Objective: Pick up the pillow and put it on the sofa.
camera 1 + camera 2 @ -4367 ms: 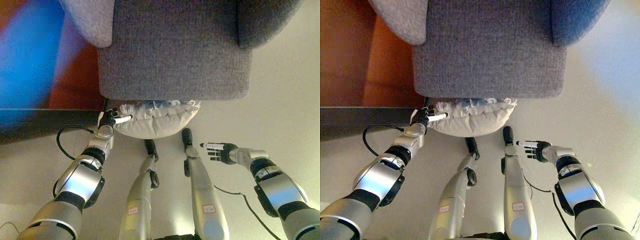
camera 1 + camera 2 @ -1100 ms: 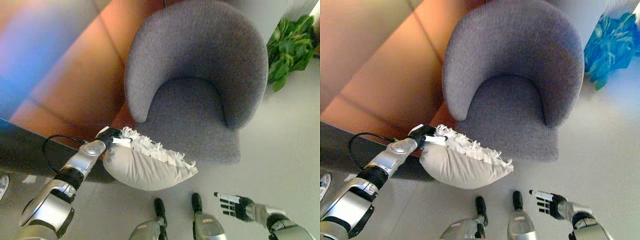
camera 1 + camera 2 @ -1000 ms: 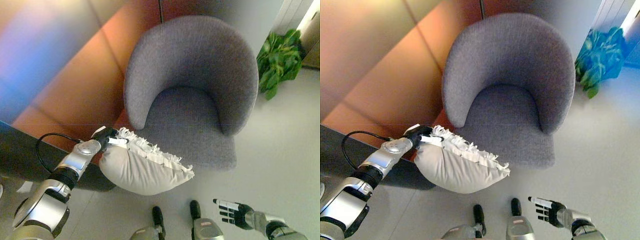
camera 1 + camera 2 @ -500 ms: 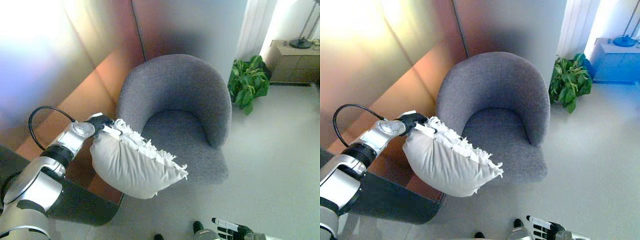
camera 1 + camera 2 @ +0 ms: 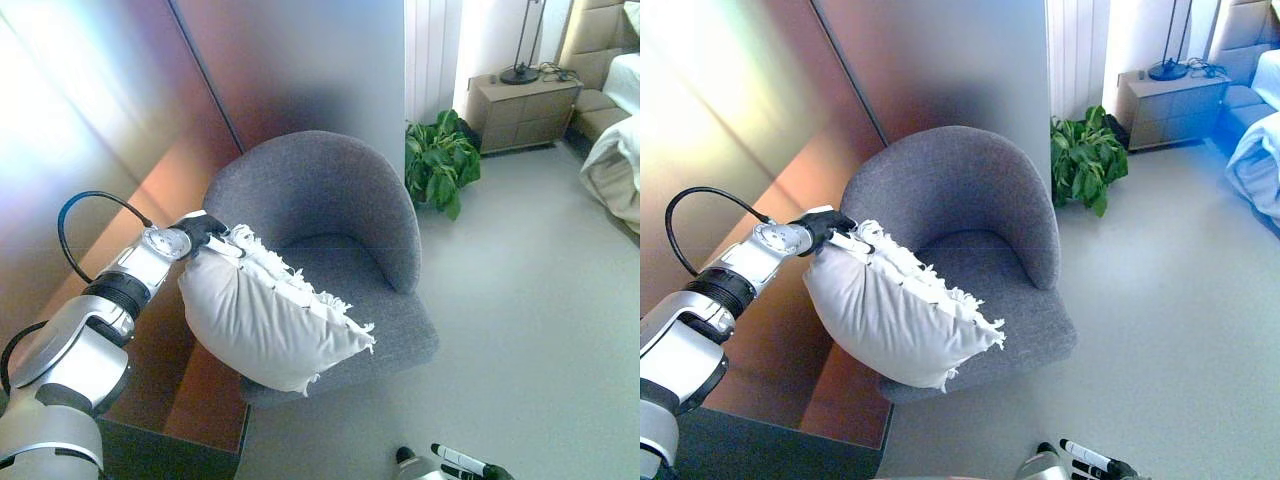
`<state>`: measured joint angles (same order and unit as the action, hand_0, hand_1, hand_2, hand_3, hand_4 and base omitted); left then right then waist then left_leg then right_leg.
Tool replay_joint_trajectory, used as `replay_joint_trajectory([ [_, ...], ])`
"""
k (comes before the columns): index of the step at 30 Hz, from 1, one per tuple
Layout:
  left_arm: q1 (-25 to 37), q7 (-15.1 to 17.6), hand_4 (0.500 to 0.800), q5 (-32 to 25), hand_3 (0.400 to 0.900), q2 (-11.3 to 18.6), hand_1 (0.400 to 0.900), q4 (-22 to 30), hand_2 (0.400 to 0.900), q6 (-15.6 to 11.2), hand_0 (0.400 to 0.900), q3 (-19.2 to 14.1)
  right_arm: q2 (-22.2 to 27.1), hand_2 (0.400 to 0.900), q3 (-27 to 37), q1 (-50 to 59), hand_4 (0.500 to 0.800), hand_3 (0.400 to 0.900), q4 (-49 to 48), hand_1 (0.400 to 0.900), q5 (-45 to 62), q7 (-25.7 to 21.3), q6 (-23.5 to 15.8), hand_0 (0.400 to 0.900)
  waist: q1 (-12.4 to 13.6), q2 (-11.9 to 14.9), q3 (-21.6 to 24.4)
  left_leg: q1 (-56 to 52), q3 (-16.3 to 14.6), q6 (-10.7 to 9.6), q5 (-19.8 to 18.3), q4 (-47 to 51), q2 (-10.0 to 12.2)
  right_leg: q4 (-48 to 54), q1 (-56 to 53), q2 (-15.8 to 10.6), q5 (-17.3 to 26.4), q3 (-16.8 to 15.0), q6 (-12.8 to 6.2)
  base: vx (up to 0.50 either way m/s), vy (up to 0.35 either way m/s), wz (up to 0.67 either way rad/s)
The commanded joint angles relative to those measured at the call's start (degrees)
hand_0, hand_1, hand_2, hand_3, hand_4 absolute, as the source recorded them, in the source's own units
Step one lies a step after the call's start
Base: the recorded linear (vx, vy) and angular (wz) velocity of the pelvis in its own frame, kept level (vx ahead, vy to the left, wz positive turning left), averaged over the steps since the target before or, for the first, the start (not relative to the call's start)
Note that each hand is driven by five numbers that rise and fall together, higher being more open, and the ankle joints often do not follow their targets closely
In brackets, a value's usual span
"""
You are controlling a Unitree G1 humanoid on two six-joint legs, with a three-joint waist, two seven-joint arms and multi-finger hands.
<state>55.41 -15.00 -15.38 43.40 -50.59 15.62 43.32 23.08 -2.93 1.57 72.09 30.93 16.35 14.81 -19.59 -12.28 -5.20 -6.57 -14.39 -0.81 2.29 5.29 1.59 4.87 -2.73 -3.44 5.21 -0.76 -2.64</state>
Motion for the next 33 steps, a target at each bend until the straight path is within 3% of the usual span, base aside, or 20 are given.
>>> replay_joint_trajectory([
  [1, 18.77, 4.06, 0.500, 1.41, 0.400, 2.49, 0.400, -7.46, 0.400, -3.04, 0.400, -4.24, 1.86, 0.900, 0.17, -0.67, 0.800, 0.900, 2.43, 0.900, 2.36, 0.73, 0.64, 0.900, -0.53, -1.73, 4.29, -2.53, -2.44, -1.52, -6.36, -3.08, -3.31, -2.91, 0.60, 0.40, -4.43, 0.22, -5.40, 0.09, -0.060, -0.20],
  [8, 18.75, 5.18, 0.500, 0.12, 0.400, 0.19, 0.400, -8.92, 0.400, -1.61, 0.400, -4.33, 2.17, 0.900, 1.38, -2.29, 0.800, 0.900, 3.04, 0.900, 1.53, 1.01, 0.38, 0.900, -2.60, -2.33, 3.96, -2.12, -3.73, -1.36, -6.52, -3.31, -3.31, -2.44, 1.59, 0.82, -3.95, -1.72, -5.65, 0.07, -0.059, -0.14],
  [10, 18.48, 4.58, 0.738, 0.22, 0.796, -0.44, 0.796, -9.08, 0.796, -0.65, 0.796, -4.42, 2.29, 0.900, 1.54, -2.67, 0.800, 0.900, 2.98, 0.900, 1.06, 1.23, 0.12, 0.900, -2.92, -2.46, 3.82, -1.87, -3.97, -1.31, -6.52, -3.47, -3.26, -2.65, 1.96, 0.89, -3.98, -1.95, -5.62, 0.03, -0.035, -0.09],
  [11, 18.19, 4.46, 0.800, -0.09, 0.900, -0.66, 0.900, -9.17, 0.900, -0.67, 0.900, -4.56, 2.34, 0.900, 1.67, -2.88, 0.800, 0.900, 2.90, 0.900, 0.73, 1.45, 0.04, 0.900, -3.06, -2.49, 3.77, -1.74, -4.05, -1.28, -6.58, -3.54, -3.29, -2.73, 2.13, 0.90, -4.04, -2.00, -5.62, 0.02, -0.028, -0.07],
  [15, 17.13, 5.03, 0.800, -0.38, 0.900, -1.43, 0.900, -9.00, 0.900, 0.58, 0.900, -4.79, 2.25, 0.900, 1.56, -3.32, 0.800, 0.900, 2.90, 0.900, -0.14, 2.01, -0.43, 0.900, -3.42, -2.50, 3.86, -1.61, -4.36, -1.15, -6.65, -3.53, -3.29, -2.68, 2.37, 1.06, -4.11, -2.34, -5.62, 0.01, -0.012, -0.02],
  [33, 15.72, 4.14, 0.800, -0.72, 0.900, -0.34, 0.900, -8.39, 0.900, -0.18, 0.900, -5.57, 0.39, 0.900, 0.07, -3.64, 0.800, 0.900, 3.19, 0.900, 0.10, 1.20, -1.36, 0.900, -1.65, -1.10, 5.28, -2.07, -3.98, -1.01, -7.18, -4.35, -2.59, -2.40, 1.02, 1.29, -4.48, -1.12, -5.25, 0.00, -0.003, 0.01],
])
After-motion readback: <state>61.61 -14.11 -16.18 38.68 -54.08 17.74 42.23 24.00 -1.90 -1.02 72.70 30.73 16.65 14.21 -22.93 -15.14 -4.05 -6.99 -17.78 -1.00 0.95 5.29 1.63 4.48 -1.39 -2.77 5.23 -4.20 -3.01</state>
